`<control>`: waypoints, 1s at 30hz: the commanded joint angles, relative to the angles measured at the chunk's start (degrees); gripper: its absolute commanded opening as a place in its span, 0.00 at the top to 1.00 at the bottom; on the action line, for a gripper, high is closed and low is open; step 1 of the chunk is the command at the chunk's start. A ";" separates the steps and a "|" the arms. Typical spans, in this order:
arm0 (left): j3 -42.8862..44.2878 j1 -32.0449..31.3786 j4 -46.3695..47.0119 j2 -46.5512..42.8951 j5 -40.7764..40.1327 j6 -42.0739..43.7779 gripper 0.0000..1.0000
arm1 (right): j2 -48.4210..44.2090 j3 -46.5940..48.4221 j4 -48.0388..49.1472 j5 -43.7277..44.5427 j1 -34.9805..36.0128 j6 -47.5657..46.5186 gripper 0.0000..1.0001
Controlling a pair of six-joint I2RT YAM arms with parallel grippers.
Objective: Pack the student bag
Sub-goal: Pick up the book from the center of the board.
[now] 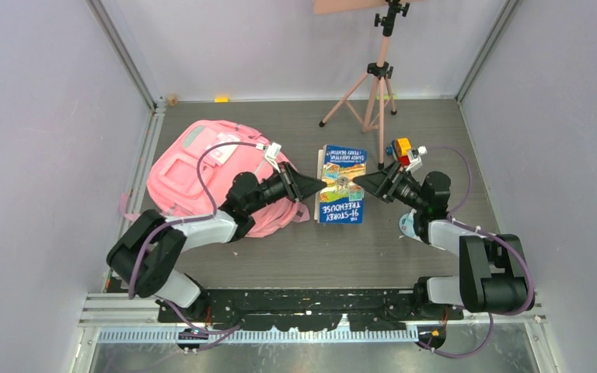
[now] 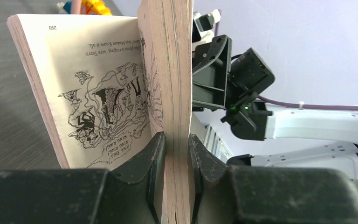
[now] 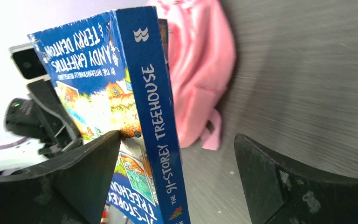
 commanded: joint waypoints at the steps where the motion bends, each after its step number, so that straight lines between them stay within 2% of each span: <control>1: 1.16 0.26 1.77 -8.45 2.82 3.51 1.00 | 0.41 2.17 17.01 -8.32 -0.16 9.85 0.03; 4: 1.66 0.24 -1.36 -11.50 3.46 4.63 1.00 | 1.82 3.16 28.63 -10.67 0.48 17.44 0.05; 8: 2.73 0.25 -2.37 -13.14 3.92 4.78 1.00 | 3.11 7.08 33.66 -13.13 4.41 23.97 0.11; 11: 2.93 0.26 -3.19 -13.76 3.52 5.55 1.00 | 2.69 9.78 33.67 -13.55 7.94 25.54 0.15; 13: 2.77 0.25 -3.83 -14.37 2.85 6.18 1.00 | 2.16 10.71 32.80 -13.32 9.32 25.49 0.21; 16: 2.87 0.24 -3.95 -14.59 2.17 6.62 1.00 | 1.45 11.21 31.31 -12.95 9.97 24.64 0.39; 18: 2.90 0.23 -3.46 -14.76 1.69 6.66 1.00 | 1.20 11.24 29.66 -13.45 10.21 23.61 0.42; 23: 3.50 0.27 -3.41 -14.95 0.67 6.74 1.00 | 0.67 10.55 27.60 -14.15 10.81 22.54 0.42; 24: 3.66 0.31 -3.87 -14.95 0.61 6.98 1.00 | 0.45 10.39 27.52 -14.11 10.82 22.49 0.47; 25: 3.99 0.29 -4.97 -14.93 0.69 7.44 1.00 | 0.26 10.40 27.03 -14.04 10.82 22.44 0.64; 26: 4.22 0.24 -6.40 -15.12 0.81 8.32 1.00 | -0.12 10.51 26.57 -13.88 10.83 22.03 0.74; 27: 4.38 0.28 -8.12 -15.55 0.91 9.08 1.00 | -0.69 10.63 24.97 -13.34 10.83 21.55 0.89; 28: 4.42 0.31 -11.26 -16.15 0.85 10.26 0.96 | -1.10 10.88 23.83 -12.96 10.78 20.22 0.94; 30: 4.94 0.29 -18.76 -19.08 0.37 14.13 0.76 | -2.89 11.37 16.06 -11.12 10.70 16.58 0.99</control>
